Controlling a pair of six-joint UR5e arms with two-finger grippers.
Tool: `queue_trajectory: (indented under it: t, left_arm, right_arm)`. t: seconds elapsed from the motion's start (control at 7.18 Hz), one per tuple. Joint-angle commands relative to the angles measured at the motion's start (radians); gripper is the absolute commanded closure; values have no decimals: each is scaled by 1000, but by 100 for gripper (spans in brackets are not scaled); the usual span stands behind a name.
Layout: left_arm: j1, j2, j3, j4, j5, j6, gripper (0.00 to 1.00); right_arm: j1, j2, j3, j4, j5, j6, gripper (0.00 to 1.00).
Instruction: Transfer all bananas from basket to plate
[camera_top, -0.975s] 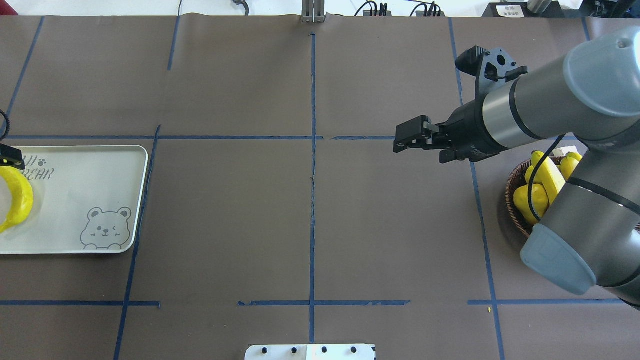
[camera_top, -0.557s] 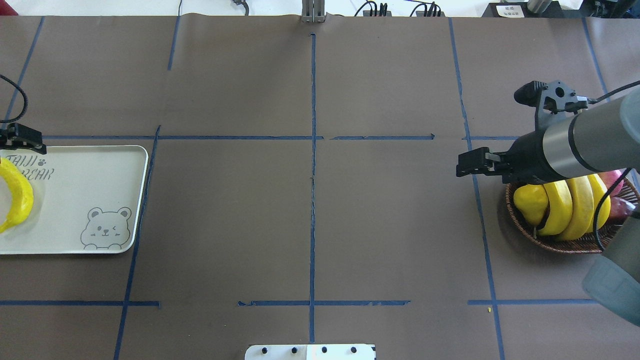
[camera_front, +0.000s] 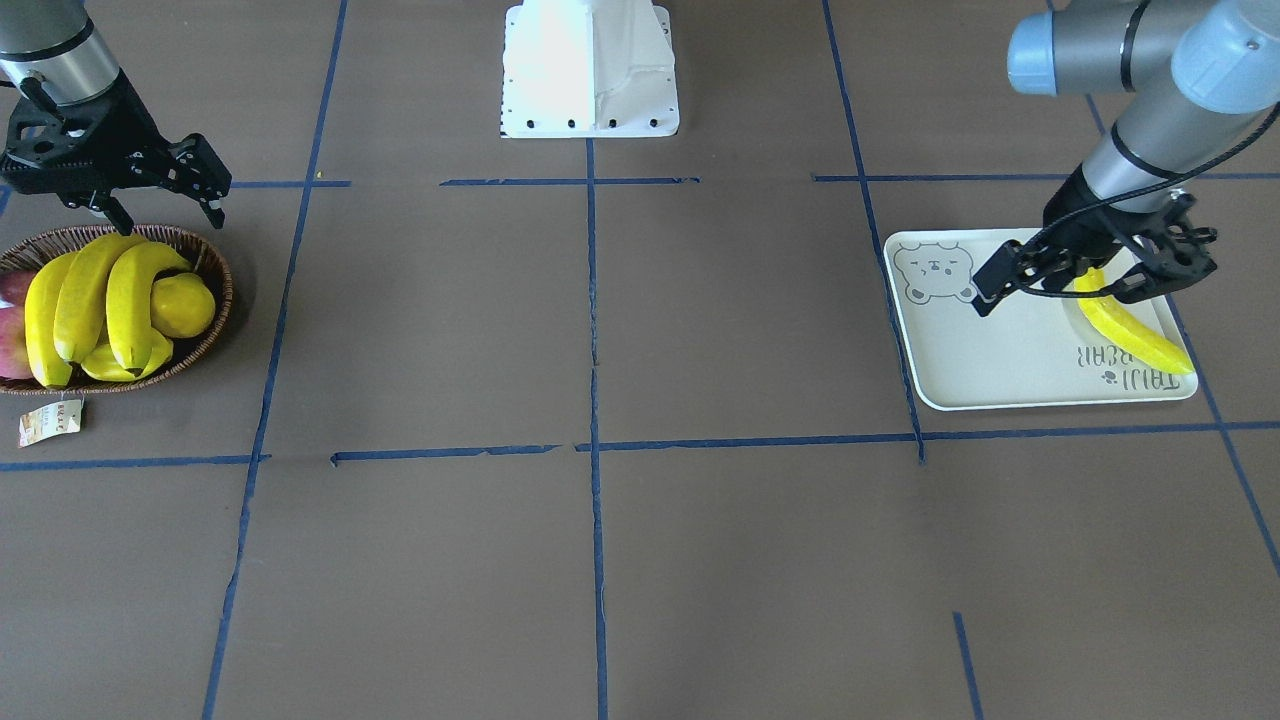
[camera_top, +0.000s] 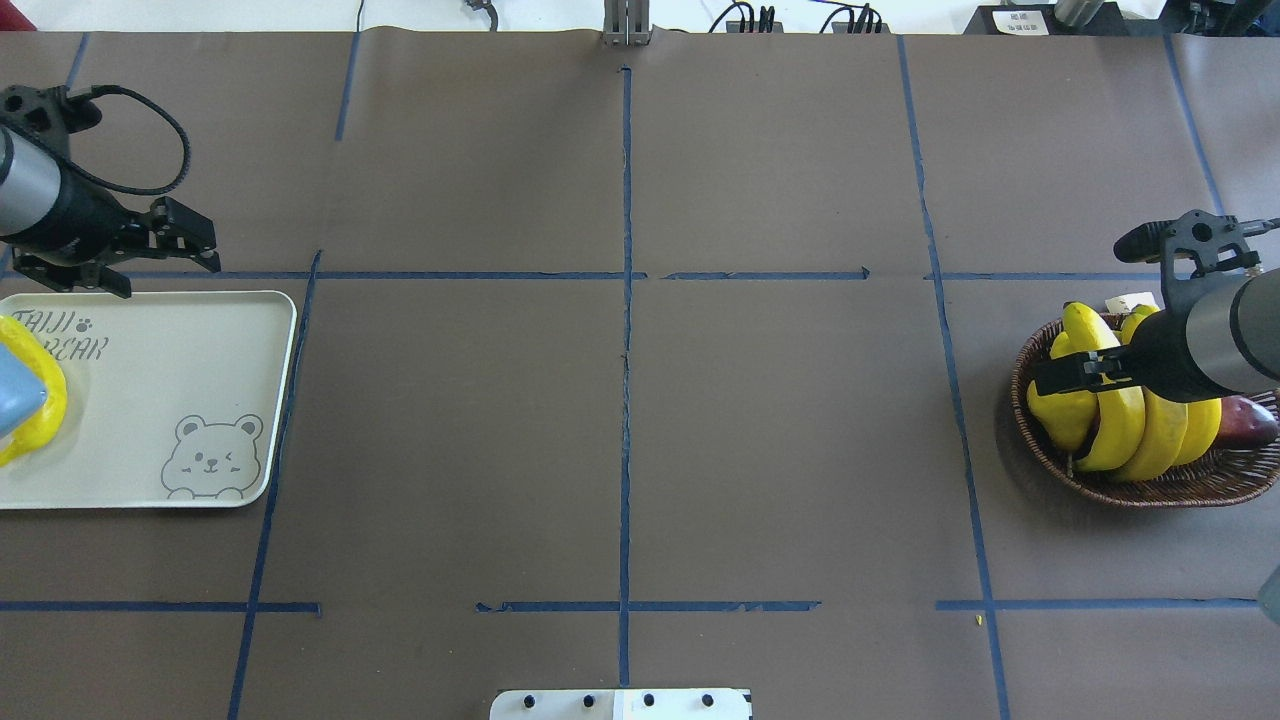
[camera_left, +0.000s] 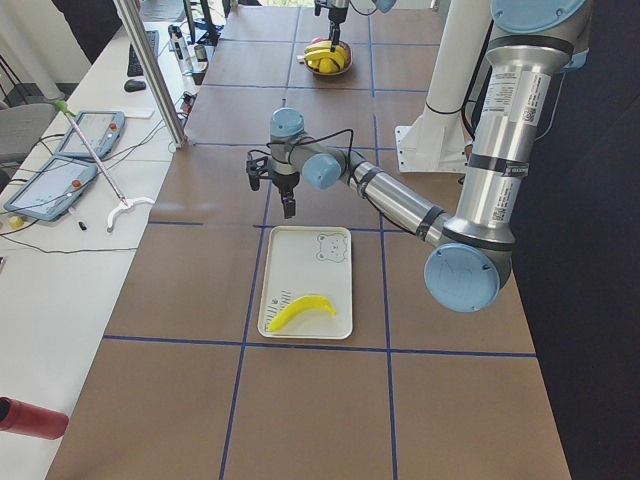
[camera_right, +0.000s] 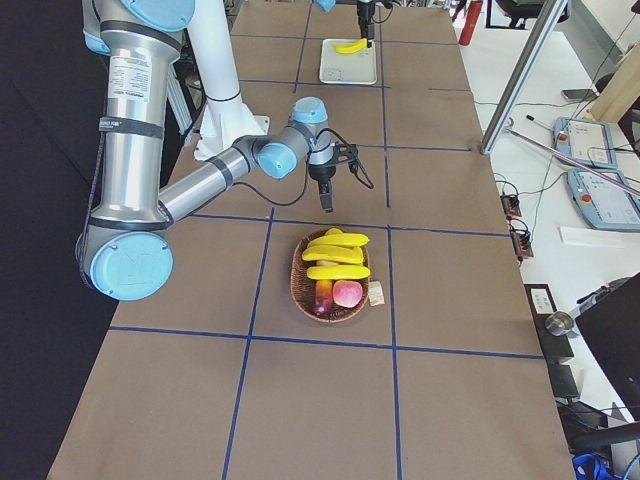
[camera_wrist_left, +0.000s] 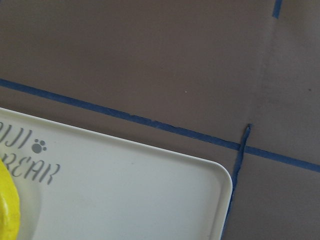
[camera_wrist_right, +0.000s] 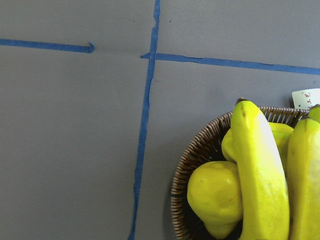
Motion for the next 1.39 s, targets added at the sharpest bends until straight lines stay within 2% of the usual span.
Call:
queue_trajectory:
  t: [0.0,0.14,0.28,0.56,0.84,1.25]
  left_arm:
    - [63,-48,-2,3,29,-104,0]
    - [85,-49,-11,1,36,-132,0]
    - [88,-49,-26,3,36,-141,0]
    - [88,-48,-33,3,36,-143,0]
    - [88,-42,-33,1,36,-140,0]
    - [88,-43,-34,1,37,-140,0]
  right_arm:
    - [53,-87,-14,-2,8,-100,0]
    - [97,-130,-43,-2,13,-146,2]
    - [150,-153,-61,-2,49,-180,14]
    - [158,-132,-116,-2,82,-209,29]
    - [156,-83,-159,-5,120,-203,28]
    - [156,-83,-183,-3,128,-206,29]
